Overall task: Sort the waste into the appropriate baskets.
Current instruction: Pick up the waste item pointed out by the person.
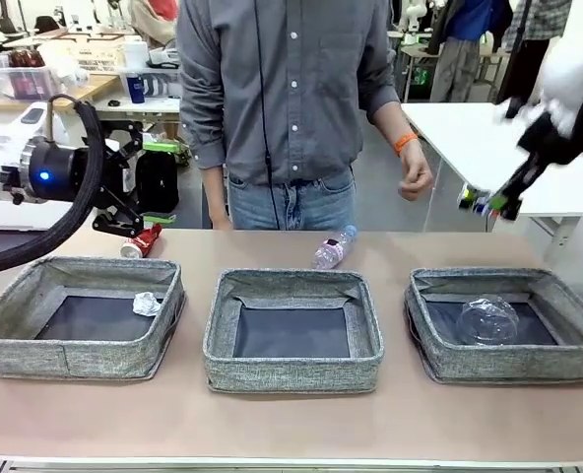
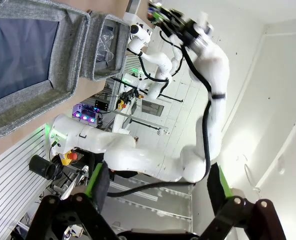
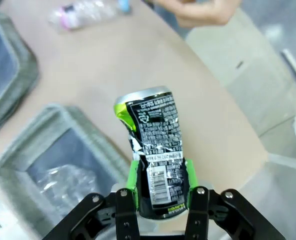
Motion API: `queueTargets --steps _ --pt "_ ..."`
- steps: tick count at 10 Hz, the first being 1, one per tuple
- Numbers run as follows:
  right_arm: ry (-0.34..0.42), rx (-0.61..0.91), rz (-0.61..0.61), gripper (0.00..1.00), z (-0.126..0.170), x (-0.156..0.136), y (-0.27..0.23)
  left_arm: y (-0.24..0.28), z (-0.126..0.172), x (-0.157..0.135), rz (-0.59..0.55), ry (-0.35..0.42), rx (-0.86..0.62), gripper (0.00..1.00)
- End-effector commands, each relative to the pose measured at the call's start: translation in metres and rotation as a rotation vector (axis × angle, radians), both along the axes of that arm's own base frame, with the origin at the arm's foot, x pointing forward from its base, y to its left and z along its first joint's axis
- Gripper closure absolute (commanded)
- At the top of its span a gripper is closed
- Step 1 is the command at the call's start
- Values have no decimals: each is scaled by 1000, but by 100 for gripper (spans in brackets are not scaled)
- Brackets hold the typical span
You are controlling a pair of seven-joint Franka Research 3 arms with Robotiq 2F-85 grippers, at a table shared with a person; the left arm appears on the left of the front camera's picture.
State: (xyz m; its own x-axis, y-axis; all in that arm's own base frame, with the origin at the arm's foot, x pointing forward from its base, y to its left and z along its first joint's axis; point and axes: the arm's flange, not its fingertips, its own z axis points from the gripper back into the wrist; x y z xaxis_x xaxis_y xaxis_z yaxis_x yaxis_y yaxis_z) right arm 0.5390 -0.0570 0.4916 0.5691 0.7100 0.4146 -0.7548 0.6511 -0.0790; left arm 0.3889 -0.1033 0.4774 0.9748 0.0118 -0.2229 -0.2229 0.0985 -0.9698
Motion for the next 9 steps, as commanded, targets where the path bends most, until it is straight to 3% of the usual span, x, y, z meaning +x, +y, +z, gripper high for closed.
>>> queueTargets --steps 1,2,3,4,5,6,8,9 --pt "-11 -73 18 100 47 -50 27 0 1 -1 1 2 8 0" --pt "0 -40 -7 100 64 -69 45 0 1 -1 1 2 8 0" --pt "35 -50 45 100 67 -96 66 0 1 -1 1 2 8 0" --pt "-34 -70 82 100 60 -116 80 0 1 -1 1 2 8 0" --pt "-82 -63 181 100 40 -115 79 0 1 -1 1 2 8 0" --pt "-15 -46 74 100 81 -103 70 0 1 -1 1 2 8 0" --pt "-15 -46 74 100 81 -103 70 0 1 -1 1 2 8 0" --pt "-27 -38 117 60 67 -114 81 0 1 -1 1 2 8 0"
